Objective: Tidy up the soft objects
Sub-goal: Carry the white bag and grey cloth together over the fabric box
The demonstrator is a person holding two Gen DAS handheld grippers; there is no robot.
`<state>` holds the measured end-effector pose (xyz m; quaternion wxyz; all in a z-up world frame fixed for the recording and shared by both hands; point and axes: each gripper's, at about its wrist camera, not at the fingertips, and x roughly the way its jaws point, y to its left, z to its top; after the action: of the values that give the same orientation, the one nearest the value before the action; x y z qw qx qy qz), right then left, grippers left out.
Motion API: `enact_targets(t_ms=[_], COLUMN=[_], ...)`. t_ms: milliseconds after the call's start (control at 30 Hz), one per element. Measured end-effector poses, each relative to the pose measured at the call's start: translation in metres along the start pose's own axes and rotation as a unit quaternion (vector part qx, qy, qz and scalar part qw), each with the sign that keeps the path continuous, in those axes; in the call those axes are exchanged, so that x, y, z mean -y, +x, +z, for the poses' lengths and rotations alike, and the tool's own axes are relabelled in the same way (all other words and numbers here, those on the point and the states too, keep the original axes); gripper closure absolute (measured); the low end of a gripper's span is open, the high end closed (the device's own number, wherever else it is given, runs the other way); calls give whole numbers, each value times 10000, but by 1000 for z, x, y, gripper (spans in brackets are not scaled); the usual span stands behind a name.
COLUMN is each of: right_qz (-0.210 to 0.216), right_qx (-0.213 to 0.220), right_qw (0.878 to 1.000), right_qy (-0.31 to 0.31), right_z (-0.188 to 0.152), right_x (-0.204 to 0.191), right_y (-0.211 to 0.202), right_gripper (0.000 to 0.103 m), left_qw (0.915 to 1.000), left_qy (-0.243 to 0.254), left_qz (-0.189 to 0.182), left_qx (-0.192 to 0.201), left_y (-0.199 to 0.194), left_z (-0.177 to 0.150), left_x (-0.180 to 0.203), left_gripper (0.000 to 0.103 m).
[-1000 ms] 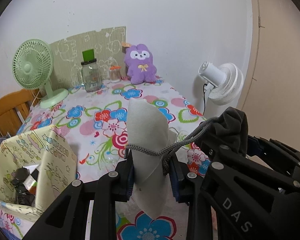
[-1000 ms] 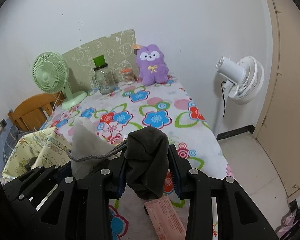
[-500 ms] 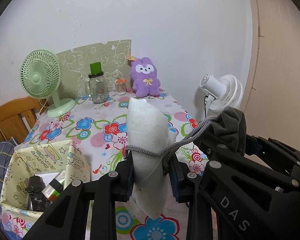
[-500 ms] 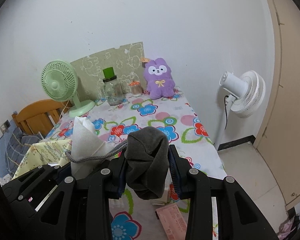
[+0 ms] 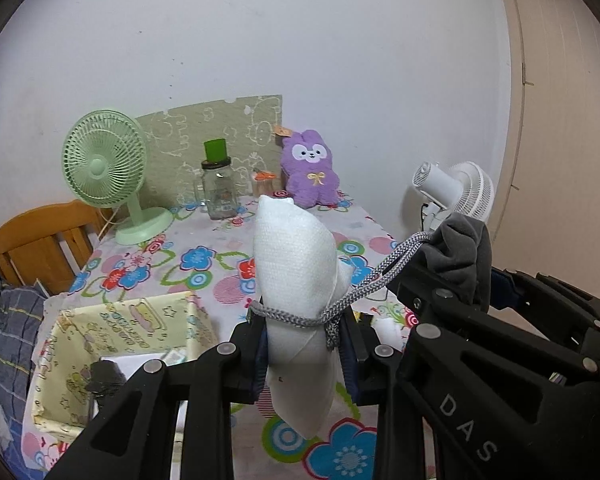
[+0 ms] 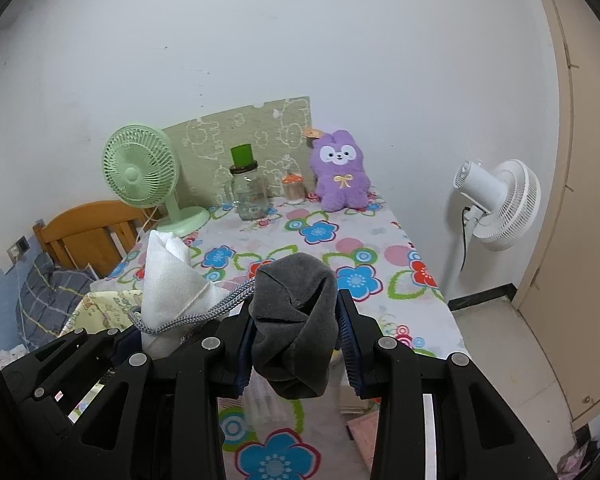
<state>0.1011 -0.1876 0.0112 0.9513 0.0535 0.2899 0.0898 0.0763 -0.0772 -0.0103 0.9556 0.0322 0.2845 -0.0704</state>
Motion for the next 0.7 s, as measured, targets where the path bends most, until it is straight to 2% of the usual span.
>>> enact_targets(t_ms=[700], right_qz=[342], right_qx=[-35], right_qw=[9991], right_qy=[-255], right_z=[11], right_x=[-62], right_y=[16], right_gripper=[63], left_qw=[9993], left_qy=[-93], left_qz=[329], left_qx=[117], left_y=[-16], left_z=[1], left_x=[-57], left_gripper=[73])
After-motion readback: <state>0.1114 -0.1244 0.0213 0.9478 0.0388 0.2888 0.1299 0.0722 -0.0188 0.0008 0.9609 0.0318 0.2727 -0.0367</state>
